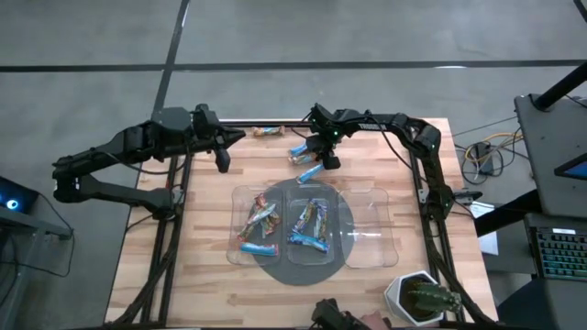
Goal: Pick and place Granola Bars by type
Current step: Put the yellow granola bar into the right transparent bin
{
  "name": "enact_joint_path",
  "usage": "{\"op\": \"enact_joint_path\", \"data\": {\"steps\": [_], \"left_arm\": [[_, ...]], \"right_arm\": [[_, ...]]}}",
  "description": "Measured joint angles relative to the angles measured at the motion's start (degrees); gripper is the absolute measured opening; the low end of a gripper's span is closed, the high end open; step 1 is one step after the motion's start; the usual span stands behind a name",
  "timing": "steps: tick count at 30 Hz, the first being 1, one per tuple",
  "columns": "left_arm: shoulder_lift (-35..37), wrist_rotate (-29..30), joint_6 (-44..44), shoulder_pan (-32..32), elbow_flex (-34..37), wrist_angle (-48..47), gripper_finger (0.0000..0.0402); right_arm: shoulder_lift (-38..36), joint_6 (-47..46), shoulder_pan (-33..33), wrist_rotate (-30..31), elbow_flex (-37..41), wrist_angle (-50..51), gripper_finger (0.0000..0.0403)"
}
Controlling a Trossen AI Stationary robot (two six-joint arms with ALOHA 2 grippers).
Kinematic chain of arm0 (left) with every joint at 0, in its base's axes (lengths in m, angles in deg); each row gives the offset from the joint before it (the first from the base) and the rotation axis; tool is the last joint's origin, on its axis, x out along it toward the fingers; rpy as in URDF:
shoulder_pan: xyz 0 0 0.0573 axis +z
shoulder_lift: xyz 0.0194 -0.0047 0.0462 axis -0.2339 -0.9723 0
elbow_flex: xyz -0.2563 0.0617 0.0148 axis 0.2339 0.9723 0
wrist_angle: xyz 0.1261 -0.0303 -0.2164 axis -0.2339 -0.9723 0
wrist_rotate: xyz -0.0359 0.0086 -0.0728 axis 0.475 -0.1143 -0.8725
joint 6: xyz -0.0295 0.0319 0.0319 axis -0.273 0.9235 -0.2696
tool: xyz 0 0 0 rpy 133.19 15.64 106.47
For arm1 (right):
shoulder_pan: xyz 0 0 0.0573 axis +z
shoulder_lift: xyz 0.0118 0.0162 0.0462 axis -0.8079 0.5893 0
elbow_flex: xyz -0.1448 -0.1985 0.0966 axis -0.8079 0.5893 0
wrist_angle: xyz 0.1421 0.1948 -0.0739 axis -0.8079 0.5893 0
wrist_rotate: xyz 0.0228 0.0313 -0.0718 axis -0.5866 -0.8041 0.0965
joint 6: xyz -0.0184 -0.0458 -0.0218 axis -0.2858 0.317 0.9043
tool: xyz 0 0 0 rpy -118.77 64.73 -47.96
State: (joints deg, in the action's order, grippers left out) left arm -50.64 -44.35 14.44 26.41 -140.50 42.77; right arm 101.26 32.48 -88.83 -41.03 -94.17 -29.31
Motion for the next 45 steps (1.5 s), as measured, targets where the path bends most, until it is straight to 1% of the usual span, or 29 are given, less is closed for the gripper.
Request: {"op": "enact_joint_path", "data": {"steps": [6, 8, 16, 18, 21, 23, 26, 30, 34, 40, 45], "left_arm": [[0.0, 0.0, 0.0, 0.0, 0.0, 0.0, 0.0], [0.0, 0.0, 0.0, 0.0, 0.0, 0.0, 0.0], [0.1, 0.0, 0.0, 0.0, 0.0, 0.0, 0.0], [0.4, 0.0, 0.0, 0.0, 0.0, 0.0, 0.0], [0.7, 0.0, 0.2, 0.0, 0.0, 0.0, 0.0], [0.9, 0.0, 0.8, 0.0, 0.0, 0.0, 0.0], [1.4, 0.0, 1.5, 0.0, 0.0, 0.0, 0.0], [1.8, 0.0, 1.6, 0.0, 0.0, 0.0, 0.0], [2.5, 0.0, 1.8, 0.0, 0.0, -0.4, 0.0], [3.4, 0.0, 3.0, 0.0, 0.0, -0.6, 0.0], [3.9, 0.0, 3.0, 0.0, 0.0, -0.6, 0.0]], "right_arm": [[-0.7, -1.8, 0.1, 0.3, -1.3, 1.8, 0.0083], [-0.9, -2.2, 0.1, 0.3, -3.3, 3.4, 0.0083], [-1.2, -2.2, 0.1, 0.1, -12.9, 15.3, 0.0077], [-1.3, -2.3, 0.3, -0.8, -15.5, 18.8, 0.0074], [-1.3, -4.0, 0.7, -4.9, -19.2, 23.1, 0.0073], [-1.4, -4.9, 1.4, -7.2, -21.7, 25.8, 0.0074], [-1.4, -4.9, 3.1, -9.0, -25.5, 30.9, 0.0072], [-1.4, -4.9, 6.1, -9.4, -30.5, 36.8, 0.0069], [-1.5, -6.1, 9.6, -9.4, -33.7, 42.4, 0.0068], [-2.0, -11.6, 12.6, -9.4, -35.1, 50.1, 0.0067], [-6.6, -15.3, 13.3, -9.2, -31.8, 49.8, 0.0067]]}}
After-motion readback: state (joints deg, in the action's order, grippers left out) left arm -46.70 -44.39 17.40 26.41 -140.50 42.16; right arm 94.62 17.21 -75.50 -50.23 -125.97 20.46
